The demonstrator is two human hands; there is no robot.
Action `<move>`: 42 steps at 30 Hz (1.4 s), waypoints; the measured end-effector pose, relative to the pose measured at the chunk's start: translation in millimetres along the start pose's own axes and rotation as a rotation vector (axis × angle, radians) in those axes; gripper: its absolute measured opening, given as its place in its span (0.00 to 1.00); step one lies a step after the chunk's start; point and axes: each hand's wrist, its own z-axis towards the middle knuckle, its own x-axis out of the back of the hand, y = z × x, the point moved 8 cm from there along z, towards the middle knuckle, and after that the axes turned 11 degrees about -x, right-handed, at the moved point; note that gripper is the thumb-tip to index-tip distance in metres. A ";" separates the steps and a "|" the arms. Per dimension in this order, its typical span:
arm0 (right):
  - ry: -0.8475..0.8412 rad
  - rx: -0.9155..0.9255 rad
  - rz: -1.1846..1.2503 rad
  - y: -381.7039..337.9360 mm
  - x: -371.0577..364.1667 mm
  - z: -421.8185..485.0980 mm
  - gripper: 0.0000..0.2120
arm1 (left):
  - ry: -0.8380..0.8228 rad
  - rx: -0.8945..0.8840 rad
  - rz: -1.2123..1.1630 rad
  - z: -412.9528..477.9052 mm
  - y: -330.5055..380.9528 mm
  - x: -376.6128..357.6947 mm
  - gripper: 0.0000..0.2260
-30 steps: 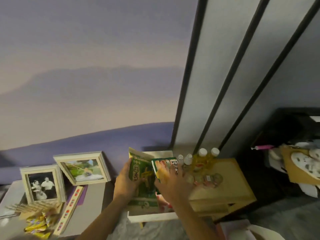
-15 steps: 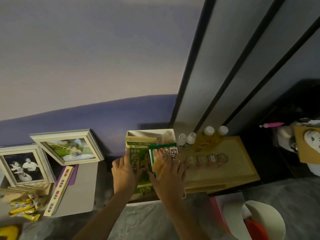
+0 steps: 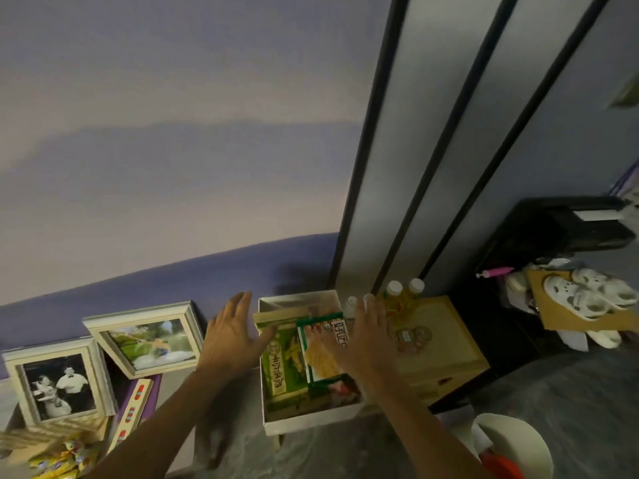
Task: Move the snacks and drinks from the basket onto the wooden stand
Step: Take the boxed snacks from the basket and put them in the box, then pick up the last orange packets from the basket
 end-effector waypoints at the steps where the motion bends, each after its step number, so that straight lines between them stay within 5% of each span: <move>1: 0.004 0.018 -0.009 -4.7 22.0 -2.4 0.55 | 0.021 -0.034 0.018 2.4 7.9 22.4 0.43; 11: 0.118 0.086 -0.026 -50.4 222.8 -68.8 0.53 | 0.207 -0.215 0.140 -27.8 107.8 212.6 0.43; 20: 0.156 0.326 0.028 -82.9 293.2 -146.0 0.51 | 0.344 -0.136 0.187 -152.8 165.9 290.7 0.44; 28: 0.040 0.616 0.024 -197.0 244.2 -241.3 0.47 | 0.469 0.113 0.252 -306.1 86.9 341.4 0.40; 42: -0.296 1.133 -0.130 -492.6 13.3 -458.7 0.46 | 0.630 0.779 0.205 -579.3 -169.1 393.0 0.38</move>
